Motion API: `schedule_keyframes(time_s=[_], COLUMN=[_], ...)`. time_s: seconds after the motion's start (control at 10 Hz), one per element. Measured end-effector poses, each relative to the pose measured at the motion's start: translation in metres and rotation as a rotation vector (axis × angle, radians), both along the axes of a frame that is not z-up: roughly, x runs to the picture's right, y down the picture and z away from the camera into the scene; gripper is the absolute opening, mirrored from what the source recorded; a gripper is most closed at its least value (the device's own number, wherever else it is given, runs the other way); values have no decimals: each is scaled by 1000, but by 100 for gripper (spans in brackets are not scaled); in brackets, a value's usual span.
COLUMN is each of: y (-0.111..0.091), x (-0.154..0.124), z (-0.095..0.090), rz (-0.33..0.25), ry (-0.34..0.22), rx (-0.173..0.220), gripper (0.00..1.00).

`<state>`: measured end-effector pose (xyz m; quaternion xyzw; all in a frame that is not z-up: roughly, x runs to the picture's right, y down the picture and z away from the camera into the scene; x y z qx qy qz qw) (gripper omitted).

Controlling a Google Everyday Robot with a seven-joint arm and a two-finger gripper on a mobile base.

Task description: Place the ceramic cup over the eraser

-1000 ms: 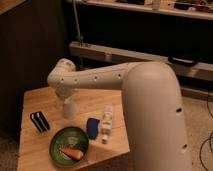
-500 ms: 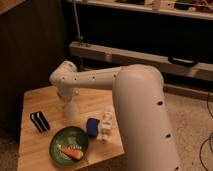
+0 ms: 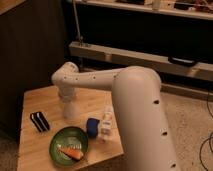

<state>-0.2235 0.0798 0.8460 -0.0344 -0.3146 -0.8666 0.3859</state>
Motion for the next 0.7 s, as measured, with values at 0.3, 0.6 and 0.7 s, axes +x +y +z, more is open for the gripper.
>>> schedule_keyframes(time_s=[0.3,0.6,0.7], y=[-11,-55,-68], x=[0,-8,-14], z=[-16,-63,-77], rz=[-6,-26,-37], ry=[-6,-49,-69], rx=[-38,-50,-52], gripper=[2,0,0])
